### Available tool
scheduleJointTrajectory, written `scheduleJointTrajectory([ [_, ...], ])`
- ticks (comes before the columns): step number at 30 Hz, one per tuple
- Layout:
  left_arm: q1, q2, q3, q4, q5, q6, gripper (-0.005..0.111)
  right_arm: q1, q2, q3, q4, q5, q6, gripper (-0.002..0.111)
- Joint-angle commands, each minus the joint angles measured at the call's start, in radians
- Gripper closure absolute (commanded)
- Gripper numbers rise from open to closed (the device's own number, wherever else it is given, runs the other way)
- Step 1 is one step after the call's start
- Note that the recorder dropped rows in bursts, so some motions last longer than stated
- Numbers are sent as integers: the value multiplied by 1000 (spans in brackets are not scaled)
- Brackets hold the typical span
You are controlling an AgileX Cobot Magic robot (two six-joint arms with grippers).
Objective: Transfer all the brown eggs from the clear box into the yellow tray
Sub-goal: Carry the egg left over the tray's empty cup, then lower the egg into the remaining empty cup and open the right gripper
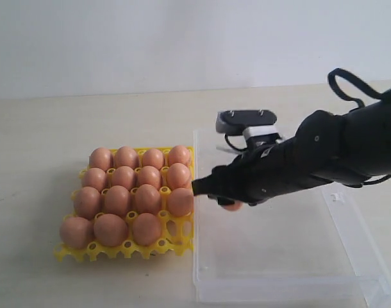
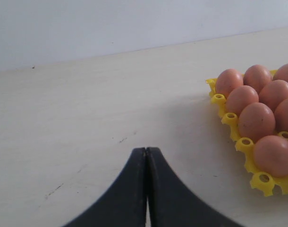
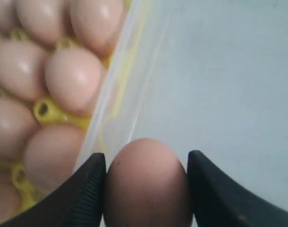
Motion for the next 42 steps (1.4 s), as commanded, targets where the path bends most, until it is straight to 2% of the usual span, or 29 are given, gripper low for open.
scheduleJointTrajectory([
  [1, -3, 2, -4, -2, -12, -4, 107, 67, -126, 44, -15, -193, 138, 108],
  [7, -3, 2, -4, -2, -12, -4, 107, 216, -141, 48, -118, -361, 346, 108],
  [14, -3, 2, -4, -2, -12, -4, 107, 334, -20, 46, -120, -523, 367, 108],
  [20, -3, 2, -4, -2, -12, -4, 107, 351, 77, 44, -120, -619, 402, 108],
  [42, -3, 2, -4, -2, -12, -4, 107, 351, 142, 46, -77, -601, 420, 108],
])
